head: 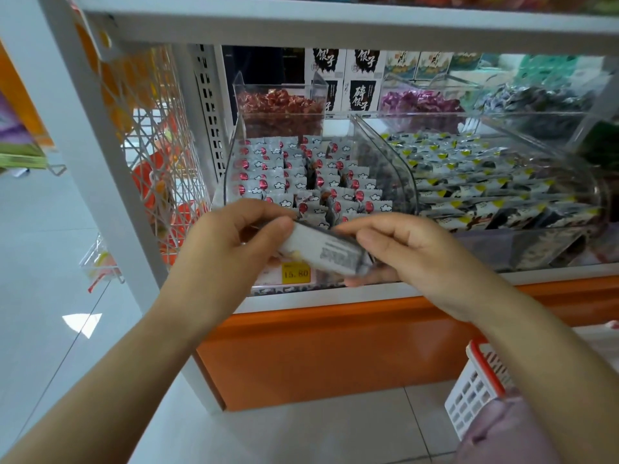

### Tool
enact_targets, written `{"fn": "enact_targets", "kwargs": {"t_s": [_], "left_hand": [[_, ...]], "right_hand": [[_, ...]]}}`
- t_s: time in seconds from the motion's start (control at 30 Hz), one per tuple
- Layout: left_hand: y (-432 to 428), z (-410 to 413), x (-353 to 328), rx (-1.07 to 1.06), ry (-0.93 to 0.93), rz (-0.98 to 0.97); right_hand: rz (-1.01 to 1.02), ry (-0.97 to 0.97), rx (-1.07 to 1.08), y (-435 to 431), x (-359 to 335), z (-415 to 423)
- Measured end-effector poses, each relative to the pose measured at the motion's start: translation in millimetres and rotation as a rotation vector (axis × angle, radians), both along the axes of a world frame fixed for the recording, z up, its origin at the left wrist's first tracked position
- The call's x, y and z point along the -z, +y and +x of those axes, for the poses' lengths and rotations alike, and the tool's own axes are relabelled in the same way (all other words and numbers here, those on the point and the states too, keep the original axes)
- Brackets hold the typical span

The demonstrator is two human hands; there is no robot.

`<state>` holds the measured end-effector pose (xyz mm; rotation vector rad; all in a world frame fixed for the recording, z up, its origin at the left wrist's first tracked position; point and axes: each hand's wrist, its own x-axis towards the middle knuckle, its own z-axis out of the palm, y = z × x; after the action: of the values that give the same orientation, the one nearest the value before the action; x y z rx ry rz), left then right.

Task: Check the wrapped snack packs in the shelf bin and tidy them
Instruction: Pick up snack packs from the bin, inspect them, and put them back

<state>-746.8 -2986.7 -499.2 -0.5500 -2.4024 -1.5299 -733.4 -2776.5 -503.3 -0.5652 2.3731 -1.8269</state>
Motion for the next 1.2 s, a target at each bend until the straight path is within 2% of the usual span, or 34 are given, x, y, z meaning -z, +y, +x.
{"fn": "enact_targets", "kwargs": {"t_s": [0.1,0.17,0.27,0.37,0.47,0.57,0.77,0.87,1.0,1.07,1.17,1.2], "left_hand": [[-2,-4,-3,-0.070,-0.017,0.133],[-6,-7,-5,-0.104,0.039,0.099],[-19,-20,-3,-0.260,0.288,-0.311],[-28,-30,4,-0.311,0.233,-0.677],[-29,-30,12,-0.265,0.186,-0.816],[-31,-30,13,-0.241,0.207,-0.821],[-39,-25,13,-0.195,0.160,-0.680],[-42,-24,9,-0.208,0.205,-0.564],[-45,-24,10,-0.224,0.264,-0.531],[-45,-24,11,-0.221,0.260,-0.532],[-45,-24,10,-0.226,0.247,-0.522],[-45,-24,10,-0.227,0.248,-0.522]], "right_hand": [[-0.118,0.037,0.010,-9,1,0],[-0.132,0.130,0.093,-16,0,-3],[-0.262,0.156,0.275,-20,-1,-16],[-0.298,0.199,0.389,-25,-6,-33],[-0.238,0.286,0.435,-39,-13,-51],[-0.030,0.346,0.441,-55,-23,-69],[0.462,0.545,0.279,-85,-30,-95],[0.682,0.562,0.243,-97,-24,-105],[0.966,0.545,0.119,-99,-15,-110],[0.929,0.499,0.095,-94,-16,-114],[0.668,0.443,0.185,-93,-25,-121],[0.637,0.449,0.217,-94,-27,-123]]}}
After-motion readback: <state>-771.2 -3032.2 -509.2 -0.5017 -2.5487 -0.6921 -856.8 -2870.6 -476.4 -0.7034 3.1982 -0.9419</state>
